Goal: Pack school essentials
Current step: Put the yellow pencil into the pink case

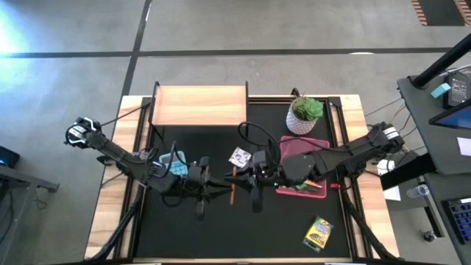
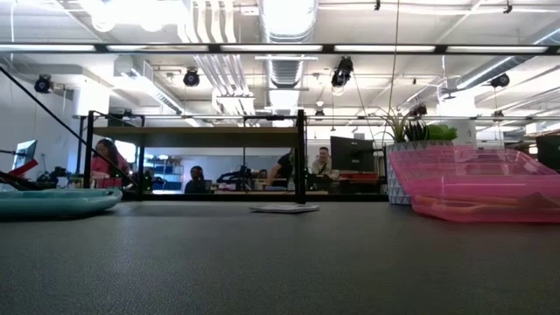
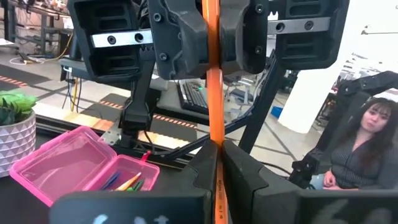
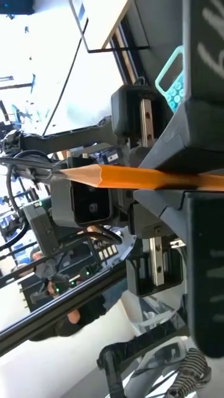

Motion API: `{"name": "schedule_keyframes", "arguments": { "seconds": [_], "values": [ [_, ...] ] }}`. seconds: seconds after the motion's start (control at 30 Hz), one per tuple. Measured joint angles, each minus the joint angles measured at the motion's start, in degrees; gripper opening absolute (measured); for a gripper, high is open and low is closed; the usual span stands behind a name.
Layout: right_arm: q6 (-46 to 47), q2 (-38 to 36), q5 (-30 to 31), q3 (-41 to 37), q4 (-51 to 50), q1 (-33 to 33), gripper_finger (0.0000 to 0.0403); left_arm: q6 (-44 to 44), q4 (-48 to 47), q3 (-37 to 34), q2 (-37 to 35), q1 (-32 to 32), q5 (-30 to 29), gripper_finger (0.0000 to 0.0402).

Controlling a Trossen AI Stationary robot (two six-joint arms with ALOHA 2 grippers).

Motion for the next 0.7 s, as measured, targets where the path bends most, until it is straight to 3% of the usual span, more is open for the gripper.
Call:
{"name": "schedule_keyframes", "arguments": {
  "seconds": [0.13, 0.37, 0.53, 0.7],
  "values": [
    [0.6, -0.3, -0.5, 0.0, -1.3, 0.0, 0.0011, 0.0, -0.2, 0.0, 0.1, 0.1, -0.1, 0.0016],
    [2.3, -2.1, -1.5, 0.2, -8.1, -0.8, 0.0010, 0.5, -0.8, -0.2, 0.1, 0.5, -0.8, 0.0109],
    [7.2, -4.1, 0.8, 4.7, -32.0, -2.1, 0.0010, 0.1, -3.2, -0.3, 0.1, 1.3, -0.7, 0.0164],
    [15.9, -4.3, 2.5, 7.7, -60.2, -2.5, 0.0011, -0.1, -5.0, -0.3, 0.1, 1.7, -0.6, 0.0179]
  ]
}}
